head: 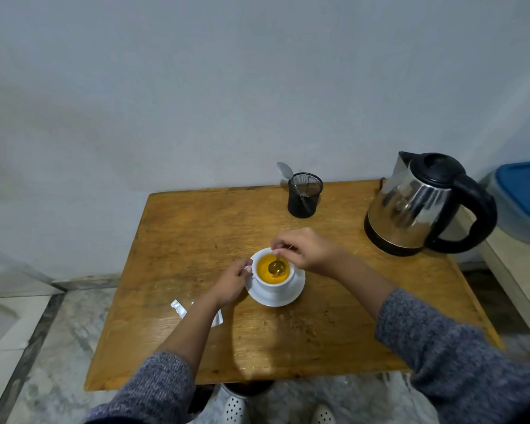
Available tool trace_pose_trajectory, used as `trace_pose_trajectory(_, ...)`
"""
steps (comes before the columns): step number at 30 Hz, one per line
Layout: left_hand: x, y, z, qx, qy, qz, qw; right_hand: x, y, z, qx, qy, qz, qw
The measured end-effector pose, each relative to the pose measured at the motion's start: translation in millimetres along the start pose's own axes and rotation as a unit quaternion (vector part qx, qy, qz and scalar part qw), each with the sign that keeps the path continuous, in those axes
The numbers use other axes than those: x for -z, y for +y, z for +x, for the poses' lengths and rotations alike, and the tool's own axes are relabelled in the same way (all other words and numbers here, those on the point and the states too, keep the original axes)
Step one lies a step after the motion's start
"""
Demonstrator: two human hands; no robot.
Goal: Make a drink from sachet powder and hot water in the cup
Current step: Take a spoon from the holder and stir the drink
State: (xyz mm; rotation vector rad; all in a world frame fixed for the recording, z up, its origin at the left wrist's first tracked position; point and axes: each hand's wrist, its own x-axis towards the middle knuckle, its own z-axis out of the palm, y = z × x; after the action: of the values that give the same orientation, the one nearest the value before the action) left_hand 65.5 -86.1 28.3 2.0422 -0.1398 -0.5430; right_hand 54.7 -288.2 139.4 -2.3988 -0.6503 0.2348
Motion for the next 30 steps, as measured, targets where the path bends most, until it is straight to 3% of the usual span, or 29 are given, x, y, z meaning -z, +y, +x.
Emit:
trace_pose_trajectory(18, 1.2, -9.3, 6.4, -0.003, -0.012, -0.034, 0.999, -21.5, -7.6, -1.5, 0.006, -0.004, -0.077, 0.997)
trace_pose_trajectory(25, 1.8, -13.1, 8.3, 0.001, -0.014, -0.023, 1.000, -31.4, -5.4, 9.2, -0.092, 0.077, 0.052, 0.991)
trace_pose_trajectory(30, 3.3, -10.8, 6.7, 0.002, -0.018, -0.021, 1.000, -37.8, -0.5, 10.1, -0.106, 0.135, 0.041, 0.984)
